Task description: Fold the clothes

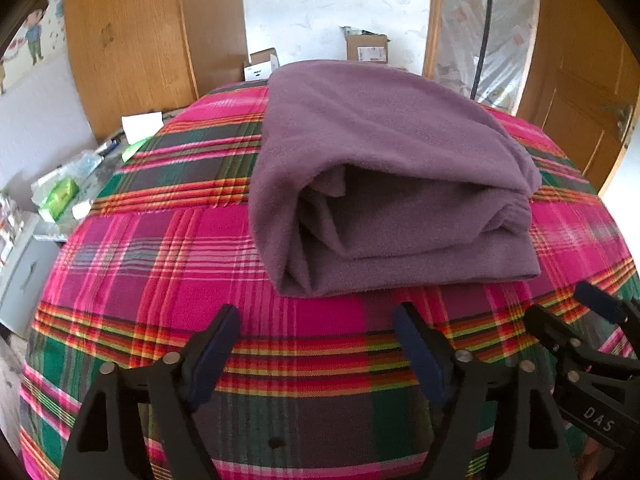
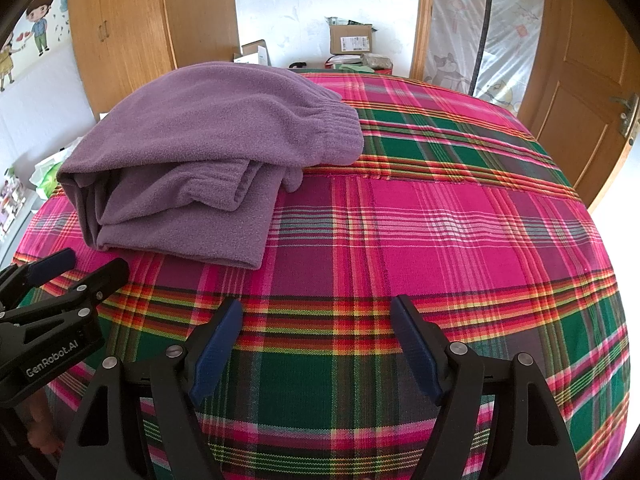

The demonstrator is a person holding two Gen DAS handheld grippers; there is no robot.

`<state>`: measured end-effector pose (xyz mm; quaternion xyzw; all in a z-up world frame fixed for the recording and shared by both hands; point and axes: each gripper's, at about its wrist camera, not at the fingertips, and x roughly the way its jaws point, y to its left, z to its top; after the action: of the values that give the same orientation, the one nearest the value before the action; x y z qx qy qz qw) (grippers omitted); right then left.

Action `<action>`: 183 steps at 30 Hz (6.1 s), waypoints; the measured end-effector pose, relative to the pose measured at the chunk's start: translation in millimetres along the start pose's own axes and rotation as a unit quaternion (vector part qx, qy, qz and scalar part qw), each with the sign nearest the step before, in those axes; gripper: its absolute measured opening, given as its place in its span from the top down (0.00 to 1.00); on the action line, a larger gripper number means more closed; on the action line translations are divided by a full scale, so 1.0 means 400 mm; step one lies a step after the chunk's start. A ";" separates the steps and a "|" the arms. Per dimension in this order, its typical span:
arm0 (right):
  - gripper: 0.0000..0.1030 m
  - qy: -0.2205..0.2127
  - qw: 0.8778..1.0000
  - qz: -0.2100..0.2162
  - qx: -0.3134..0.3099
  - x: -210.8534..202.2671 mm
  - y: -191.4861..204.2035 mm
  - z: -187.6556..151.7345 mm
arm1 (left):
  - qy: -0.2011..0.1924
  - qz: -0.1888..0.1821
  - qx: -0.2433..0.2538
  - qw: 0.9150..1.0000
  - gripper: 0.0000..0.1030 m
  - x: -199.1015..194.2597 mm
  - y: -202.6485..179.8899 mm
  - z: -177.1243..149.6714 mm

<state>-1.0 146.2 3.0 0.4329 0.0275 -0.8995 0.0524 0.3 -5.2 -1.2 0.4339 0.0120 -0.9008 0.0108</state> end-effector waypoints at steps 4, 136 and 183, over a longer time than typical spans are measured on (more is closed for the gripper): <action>0.24 0.000 1.000 0.000 0.000 -0.001 0.001 0.001 | 0.003 0.003 -0.003 1.000 0.23 -0.001 0.008 0.000; 0.94 -0.189 0.959 0.210 0.019 -0.063 0.128 0.456 | -0.072 -0.023 -0.191 0.979 0.97 -0.025 0.519 0.183; 0.57 0.017 0.955 0.282 0.093 0.107 -0.048 0.161 | -0.023 -0.007 0.096 0.995 0.70 -0.015 0.156 0.151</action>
<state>-79.8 156.1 10.0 0.4411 -0.1787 -0.8394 0.2624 -41.4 -69.4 40.3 0.4125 -0.0719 -0.9074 -0.0374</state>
